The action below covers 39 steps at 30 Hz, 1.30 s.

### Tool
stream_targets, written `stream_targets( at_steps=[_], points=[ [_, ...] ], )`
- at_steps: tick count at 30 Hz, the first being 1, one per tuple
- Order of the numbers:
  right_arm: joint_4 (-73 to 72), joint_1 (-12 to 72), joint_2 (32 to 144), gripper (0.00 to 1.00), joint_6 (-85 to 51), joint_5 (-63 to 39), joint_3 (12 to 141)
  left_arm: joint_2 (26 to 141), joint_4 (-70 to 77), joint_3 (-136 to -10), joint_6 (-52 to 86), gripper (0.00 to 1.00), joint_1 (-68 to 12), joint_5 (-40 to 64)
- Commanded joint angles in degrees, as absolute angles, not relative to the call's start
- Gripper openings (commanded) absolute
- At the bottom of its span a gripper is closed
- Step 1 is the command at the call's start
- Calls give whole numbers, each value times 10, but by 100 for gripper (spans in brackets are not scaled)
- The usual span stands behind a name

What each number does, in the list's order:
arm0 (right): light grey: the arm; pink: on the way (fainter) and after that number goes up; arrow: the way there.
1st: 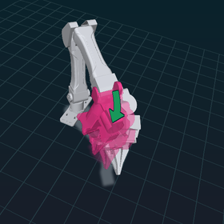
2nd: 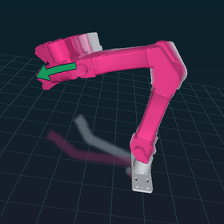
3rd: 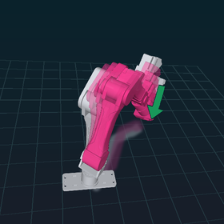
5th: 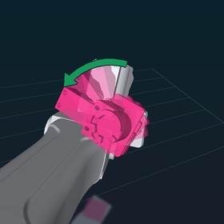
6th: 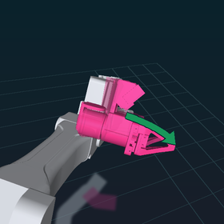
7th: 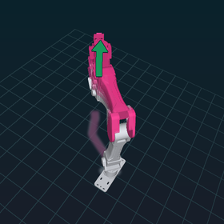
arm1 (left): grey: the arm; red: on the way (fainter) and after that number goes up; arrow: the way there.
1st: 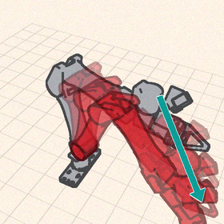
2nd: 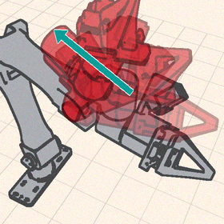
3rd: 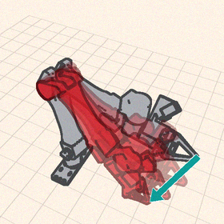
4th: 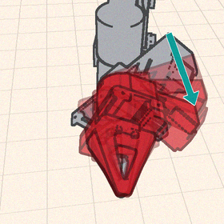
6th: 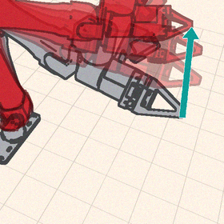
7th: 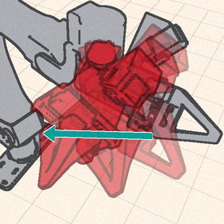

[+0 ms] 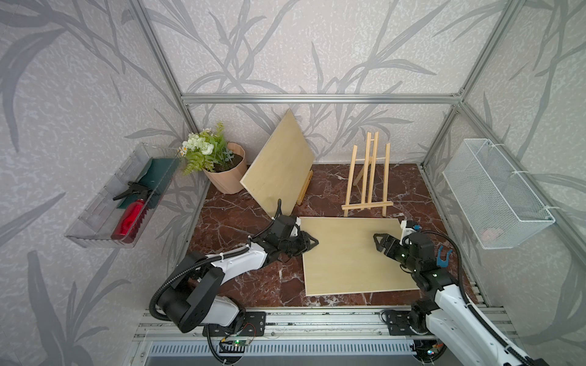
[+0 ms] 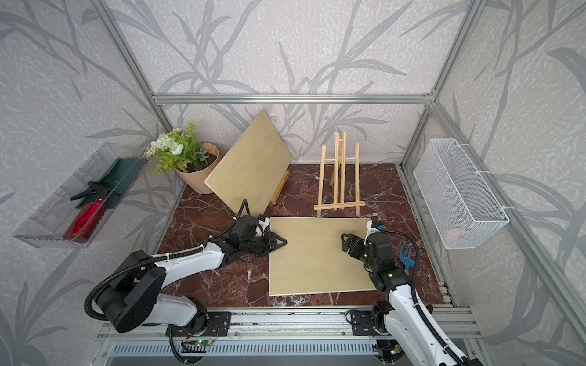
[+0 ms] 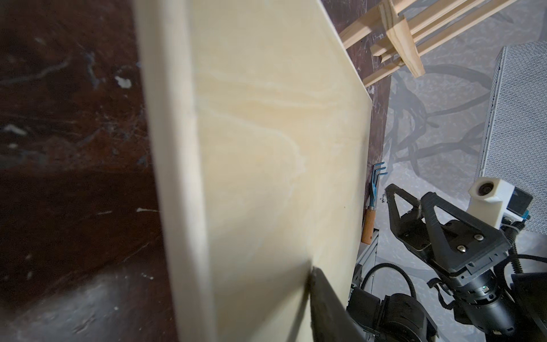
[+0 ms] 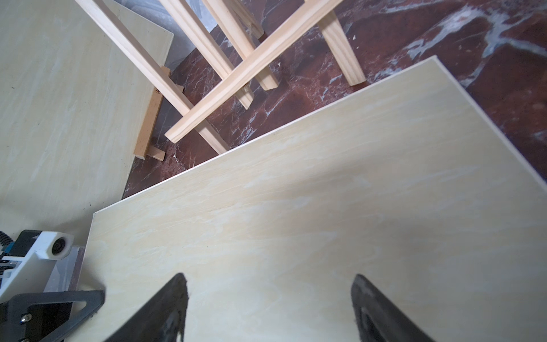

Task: Disassemble the easel
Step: Place the drawing board at the center of the board.

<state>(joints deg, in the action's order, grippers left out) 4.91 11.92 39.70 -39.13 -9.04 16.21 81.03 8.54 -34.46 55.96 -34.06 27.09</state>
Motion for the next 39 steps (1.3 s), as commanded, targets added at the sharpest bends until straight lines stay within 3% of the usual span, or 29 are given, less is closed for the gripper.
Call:
stream_targets(
  at_steps=[1, 10, 25, 35, 36, 39],
  points=[
    [39, 116, 397, 86, -386, -90, 156, 812, 29, -362, 526, 39, -336, 203],
    [36, 116, 401, 85, -384, -91, 156, 808, 25, -372, 527, 49, -335, 197],
    [23, 116, 413, 84, -385, -95, 152, 782, 4, -409, 535, 51, -338, 202],
    [19, 116, 410, 84, -381, -98, 150, 698, -125, -480, 492, 55, -419, 142],
    [18, 116, 410, 84, -381, -101, 150, 688, -145, -488, 484, 57, -433, 127],
    [8, 117, 410, 84, -381, -108, 147, 657, -210, -512, 456, 87, -471, 80]
  ],
)
